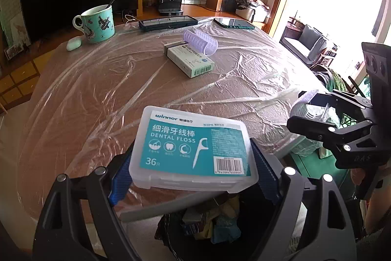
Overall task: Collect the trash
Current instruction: 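Carry the floss box and lavender roller over the black bin with both tools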
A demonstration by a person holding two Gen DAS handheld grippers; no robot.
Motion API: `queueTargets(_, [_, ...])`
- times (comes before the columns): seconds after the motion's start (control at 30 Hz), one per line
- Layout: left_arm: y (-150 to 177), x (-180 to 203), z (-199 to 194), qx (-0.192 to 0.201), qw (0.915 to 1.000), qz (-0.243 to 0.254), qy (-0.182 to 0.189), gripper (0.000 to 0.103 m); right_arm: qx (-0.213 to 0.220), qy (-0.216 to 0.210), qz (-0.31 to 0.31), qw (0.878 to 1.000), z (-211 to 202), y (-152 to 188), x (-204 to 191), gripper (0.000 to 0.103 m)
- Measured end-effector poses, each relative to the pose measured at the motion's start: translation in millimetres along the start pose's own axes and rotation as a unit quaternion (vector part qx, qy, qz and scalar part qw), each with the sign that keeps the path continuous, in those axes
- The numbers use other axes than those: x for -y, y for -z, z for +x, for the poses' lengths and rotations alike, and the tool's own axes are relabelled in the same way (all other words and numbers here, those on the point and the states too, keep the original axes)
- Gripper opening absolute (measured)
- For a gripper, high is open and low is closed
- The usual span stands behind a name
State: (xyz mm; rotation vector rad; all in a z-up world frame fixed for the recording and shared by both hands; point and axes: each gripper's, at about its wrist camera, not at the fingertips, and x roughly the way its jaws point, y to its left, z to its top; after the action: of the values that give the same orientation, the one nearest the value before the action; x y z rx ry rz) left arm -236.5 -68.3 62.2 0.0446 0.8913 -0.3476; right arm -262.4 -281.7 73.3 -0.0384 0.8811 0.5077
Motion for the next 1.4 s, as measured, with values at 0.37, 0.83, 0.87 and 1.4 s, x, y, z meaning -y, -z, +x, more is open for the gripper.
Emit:
queueTargets(0.37, [22.8, 7.6, -14.5, -0.005, 0.9999, 0.01, 0.004, 0.085, -0.002, -0.018, -0.016, 1.0, -13.6, 20.7, -13.6, 0.075])
queueTargets(0.83, [53.5, 20.4, -28.8, -0.009, 0.9991, 0.034, 0.022, 0.085, -0.01, -0.044, -0.027, 0.999, -24.9, 48.4, -24.2, 0.075])
queueTargets(0.87, [55.2, 21.6, -29.1, -0.01, 0.999, 0.036, 0.023, 0.085, -0.012, -0.045, -0.029, 0.999, -25.3, 50.7, -25.3, 0.075])
queueTargets(1.4, [85.3, 39.8, -22.6, -0.045, 0.9964, 0.066, 0.031, 0.085, -0.043, -0.044, -0.042, 0.997, -21.1, 76.5, -36.1, 0.075])
